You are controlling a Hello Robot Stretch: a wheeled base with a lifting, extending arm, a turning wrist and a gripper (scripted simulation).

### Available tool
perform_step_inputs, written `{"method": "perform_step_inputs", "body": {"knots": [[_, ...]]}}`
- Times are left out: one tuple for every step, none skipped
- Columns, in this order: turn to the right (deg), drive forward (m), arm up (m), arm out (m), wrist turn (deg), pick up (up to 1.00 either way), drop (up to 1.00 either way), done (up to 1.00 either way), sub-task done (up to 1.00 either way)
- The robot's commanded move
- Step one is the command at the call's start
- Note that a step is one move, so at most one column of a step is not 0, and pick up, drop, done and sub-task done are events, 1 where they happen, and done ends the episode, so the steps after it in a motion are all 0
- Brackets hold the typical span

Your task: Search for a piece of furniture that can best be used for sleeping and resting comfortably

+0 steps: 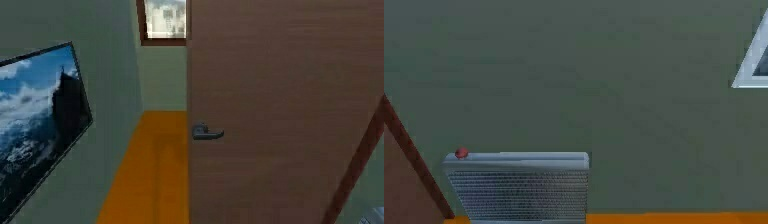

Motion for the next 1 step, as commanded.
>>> {"method": "perform_step_inputs", "body": {"knots": [[-6.0,0.00,0.00,0.00,0.0,0.00,0.00,0.00,0.00]]}}
